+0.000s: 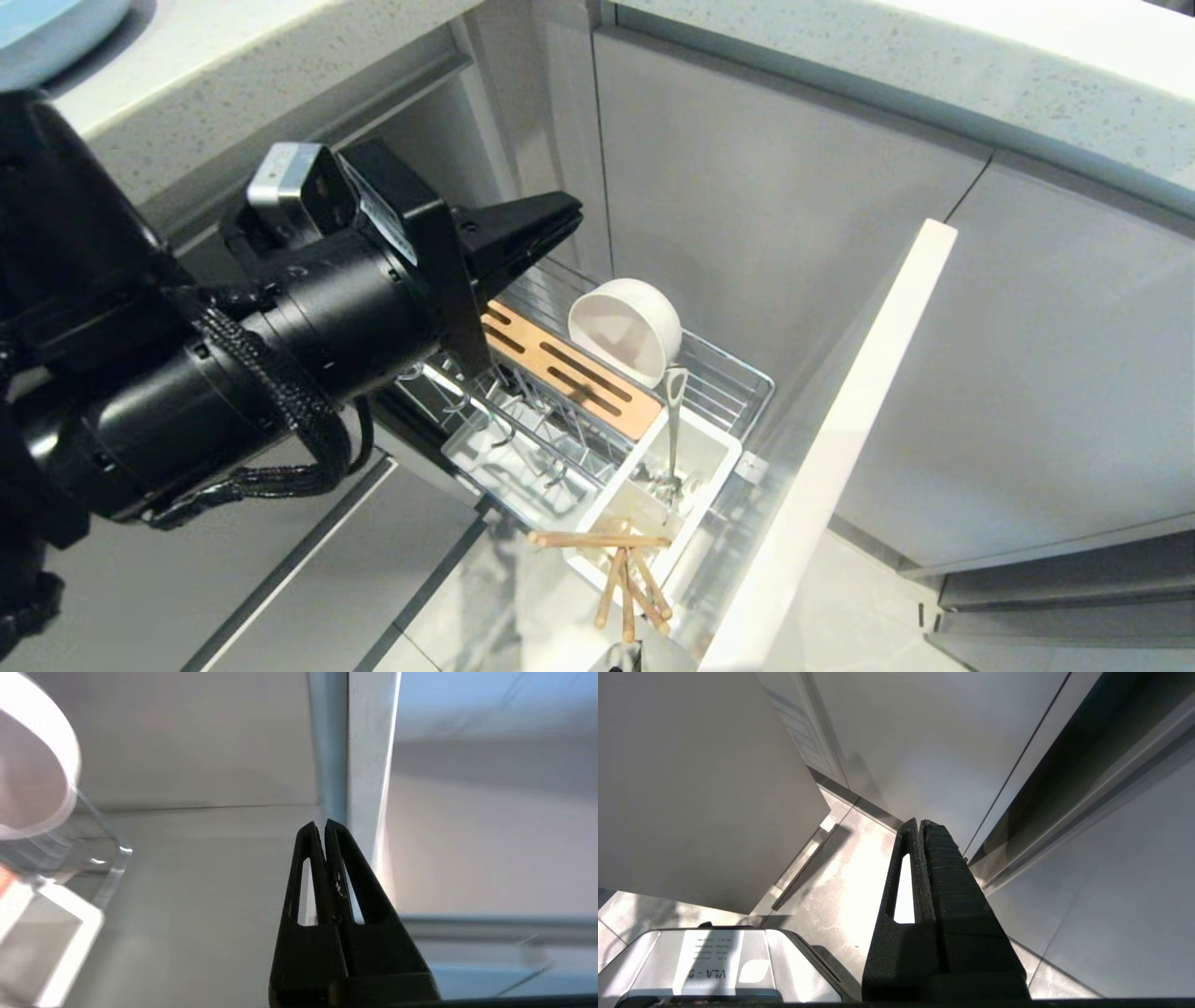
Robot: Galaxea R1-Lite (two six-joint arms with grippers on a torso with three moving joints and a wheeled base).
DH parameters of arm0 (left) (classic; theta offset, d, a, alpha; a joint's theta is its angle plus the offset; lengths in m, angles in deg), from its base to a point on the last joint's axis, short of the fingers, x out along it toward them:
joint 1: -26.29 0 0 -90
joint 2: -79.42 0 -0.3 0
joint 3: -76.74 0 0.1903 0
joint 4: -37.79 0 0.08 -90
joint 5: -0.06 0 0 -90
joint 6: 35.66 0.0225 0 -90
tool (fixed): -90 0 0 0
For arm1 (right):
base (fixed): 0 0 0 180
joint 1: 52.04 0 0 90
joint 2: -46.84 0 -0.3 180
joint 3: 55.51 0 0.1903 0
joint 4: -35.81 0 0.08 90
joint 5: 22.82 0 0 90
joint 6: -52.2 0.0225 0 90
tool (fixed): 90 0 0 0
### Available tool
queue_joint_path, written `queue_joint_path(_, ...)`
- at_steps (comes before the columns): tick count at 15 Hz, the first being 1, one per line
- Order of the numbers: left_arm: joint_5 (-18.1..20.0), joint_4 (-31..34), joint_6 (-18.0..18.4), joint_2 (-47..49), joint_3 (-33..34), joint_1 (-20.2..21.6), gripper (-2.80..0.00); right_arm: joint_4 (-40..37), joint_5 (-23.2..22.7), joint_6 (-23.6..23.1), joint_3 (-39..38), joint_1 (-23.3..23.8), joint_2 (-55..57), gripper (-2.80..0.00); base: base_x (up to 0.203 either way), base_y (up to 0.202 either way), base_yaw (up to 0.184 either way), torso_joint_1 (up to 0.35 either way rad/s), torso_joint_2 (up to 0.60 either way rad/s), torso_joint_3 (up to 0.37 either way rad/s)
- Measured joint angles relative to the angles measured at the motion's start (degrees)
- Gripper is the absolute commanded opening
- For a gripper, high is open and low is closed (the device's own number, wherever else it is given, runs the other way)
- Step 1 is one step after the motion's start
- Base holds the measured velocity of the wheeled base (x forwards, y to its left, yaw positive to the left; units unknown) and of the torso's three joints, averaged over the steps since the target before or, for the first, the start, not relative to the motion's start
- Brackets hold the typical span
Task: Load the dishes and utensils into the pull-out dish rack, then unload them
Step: Pick up the plate and place it in the cupboard
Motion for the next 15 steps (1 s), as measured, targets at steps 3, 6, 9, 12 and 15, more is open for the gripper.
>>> queue_joint_path(3,-0.17,6.19,9.14,-2.48,-1.02,-0.60,-2.80,0.00,-0.02,0.00,0.00,0.00,0.00,-2.80,0.000,0.000,0.000,0.000,0.00,0.000)
queue_joint_path(6,0.05,16.31,13.74,-8.09,-3.41,-2.02,-2.80,0.00,0.00,0.00,0.00,0.00,0.00,-2.80,0.000,0.000,0.000,0.000,0.00,0.000)
queue_joint_path(9,2.50,26.77,18.85,-15.05,-6.28,-2.60,-2.80,0.00,-0.02,-0.01,0.00,0.00,0.00,-2.80,0.000,0.000,0.000,0.000,0.00,0.000)
queue_joint_path(12,9.88,34.45,21.97,-21.77,-9.73,3.20,-2.80,0.00,0.00,0.00,0.00,0.00,0.00,-2.80,0.000,0.000,0.000,0.000,0.00,0.000)
queue_joint_path(15,22.20,46.21,27.95,-29.41,-14.31,11.47,-2.80,-0.02,-0.02,0.00,0.00,0.00,0.00,-2.80,0.000,0.000,0.000,0.000,0.00,0.000)
